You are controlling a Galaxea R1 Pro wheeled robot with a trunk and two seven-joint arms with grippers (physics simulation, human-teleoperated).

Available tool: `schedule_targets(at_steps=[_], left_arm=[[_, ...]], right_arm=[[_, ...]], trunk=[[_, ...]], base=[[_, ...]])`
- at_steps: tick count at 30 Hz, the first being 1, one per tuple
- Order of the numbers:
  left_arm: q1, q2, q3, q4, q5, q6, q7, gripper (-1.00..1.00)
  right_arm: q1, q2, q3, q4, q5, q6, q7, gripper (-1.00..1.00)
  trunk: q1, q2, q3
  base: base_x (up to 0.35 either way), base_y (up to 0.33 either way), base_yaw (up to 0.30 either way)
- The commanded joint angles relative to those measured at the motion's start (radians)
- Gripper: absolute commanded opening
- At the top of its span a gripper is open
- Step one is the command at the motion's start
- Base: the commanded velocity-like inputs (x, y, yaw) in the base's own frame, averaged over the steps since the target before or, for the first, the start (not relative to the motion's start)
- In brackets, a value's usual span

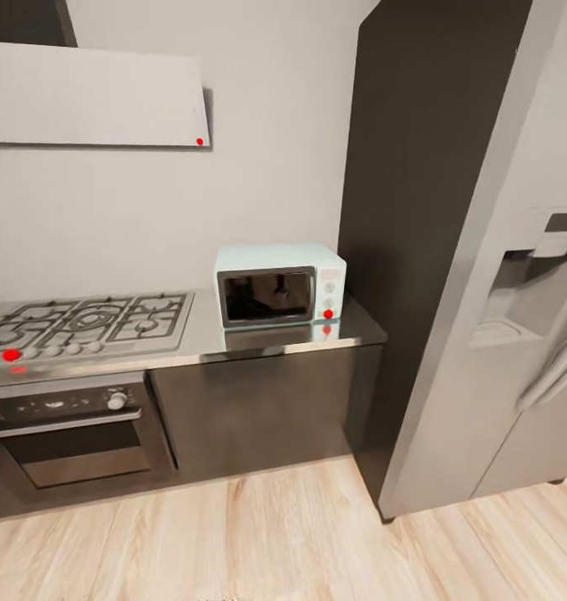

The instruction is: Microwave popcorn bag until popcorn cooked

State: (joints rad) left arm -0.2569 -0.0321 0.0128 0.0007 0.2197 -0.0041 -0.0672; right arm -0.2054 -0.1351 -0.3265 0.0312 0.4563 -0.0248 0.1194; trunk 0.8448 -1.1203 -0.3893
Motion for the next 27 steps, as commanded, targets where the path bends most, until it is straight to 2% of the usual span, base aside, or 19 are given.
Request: schedule_targets(at_steps=[1,6,11,22,27], left_arm=[[-0.001,0.0,0.001,0.001,0.007,0.0,-0.003,1.0],[-0.001,0.002,0.001,0.001,0.009,0.001,-0.003,1.0],[-0.001,0.007,0.001,0.001,0.01,0.001,-0.002,1.0],[-0.001,0.007,0.001,0.001,0.01,0.0,-0.002,1.0],[-0.001,0.005,0.001,0.001,0.01,0.001,-0.002,1.0]], right_arm=[[0.0,0.0,-0.008,0.002,0.008,-0.003,0.002,1.0],[0.001,0.001,-0.008,0.003,0.008,0.0,0.002,1.0],[0.001,0.013,-0.008,0.003,0.01,0.003,0.002,1.0],[0.001,0.013,-0.009,0.001,0.009,-0.003,0.002,1.0],[0.001,0.012,-0.009,0.001,0.009,-0.003,0.002,1.0]], trunk=[[0.0,-0.001,-0.001],[0.0,-0.001,-0.001],[0.0,-0.001,-0.001],[0.0,-0.001,-0.001],[0.0,-0.001,-0.001]], base=[[0.0,0.0,0.272],[0.0,0.0,0.272],[0.0,0.0,0.272],[0.0,0.0,0.272],[0.0,0.0,0.082]])
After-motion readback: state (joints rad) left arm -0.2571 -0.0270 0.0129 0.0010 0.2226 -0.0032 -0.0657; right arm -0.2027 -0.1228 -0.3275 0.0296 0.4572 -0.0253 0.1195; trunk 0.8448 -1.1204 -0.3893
